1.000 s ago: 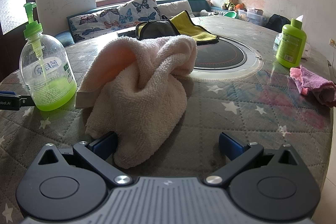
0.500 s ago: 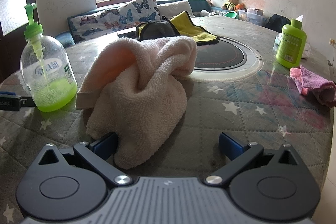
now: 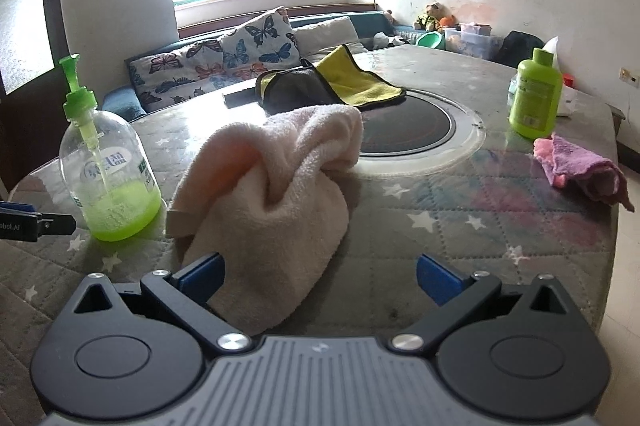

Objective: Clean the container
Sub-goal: 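Move the right tool toward the pink towel beside the soap bottle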

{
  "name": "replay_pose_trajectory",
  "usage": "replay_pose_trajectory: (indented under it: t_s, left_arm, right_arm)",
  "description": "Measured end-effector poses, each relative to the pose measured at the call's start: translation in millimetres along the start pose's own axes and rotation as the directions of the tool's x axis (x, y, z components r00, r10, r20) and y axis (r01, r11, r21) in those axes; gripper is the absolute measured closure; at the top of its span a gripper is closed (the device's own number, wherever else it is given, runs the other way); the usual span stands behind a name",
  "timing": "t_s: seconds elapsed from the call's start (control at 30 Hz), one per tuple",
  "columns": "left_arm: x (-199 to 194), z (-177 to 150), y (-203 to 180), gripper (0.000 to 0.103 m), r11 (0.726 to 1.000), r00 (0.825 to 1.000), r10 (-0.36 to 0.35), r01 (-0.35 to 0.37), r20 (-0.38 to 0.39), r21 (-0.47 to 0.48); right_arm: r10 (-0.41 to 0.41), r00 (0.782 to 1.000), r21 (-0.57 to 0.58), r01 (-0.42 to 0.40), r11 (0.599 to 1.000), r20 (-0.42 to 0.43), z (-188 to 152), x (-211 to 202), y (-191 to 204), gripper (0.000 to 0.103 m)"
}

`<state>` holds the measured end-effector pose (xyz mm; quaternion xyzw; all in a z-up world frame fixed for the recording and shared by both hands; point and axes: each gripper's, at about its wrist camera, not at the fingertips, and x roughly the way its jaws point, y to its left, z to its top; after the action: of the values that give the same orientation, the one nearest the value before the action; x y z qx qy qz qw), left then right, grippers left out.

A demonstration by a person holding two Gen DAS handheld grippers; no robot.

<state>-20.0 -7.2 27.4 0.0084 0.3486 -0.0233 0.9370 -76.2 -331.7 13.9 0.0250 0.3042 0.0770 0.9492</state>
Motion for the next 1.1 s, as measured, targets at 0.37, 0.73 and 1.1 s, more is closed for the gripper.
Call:
replay_pose_trajectory:
  t_s: [0.37, 0.73, 1.1]
  left_arm:
    - [-28.1, -10.1, -18.3, 0.0, 1.0, 1.0, -0.016, 0.015, 0.023, 0.022]
    - [-50.0, -18.1, -33.2, 0.0, 0.999, 0.999, -0.033, 0.032, 0.038, 0.035]
    - [-68.5, -30.2, -45.0, 0.0, 0.998, 0.998, -0.04, 0.037, 0.04, 0.06]
  right_arm:
    - [-0.012, 0.999, -0.007, 0.012, 1.0, -0.042, -15.6, -14.0, 16.1, 0.0]
    - [0.009, 0.998, 0.007, -0.009, 1.0, -0.063, -25.2, -31.3, 29.7, 0.0]
    - [0.007, 0.997, 0.032, -0.005, 0.999, -0.074, -35.0, -46.8, 35.8, 0.0]
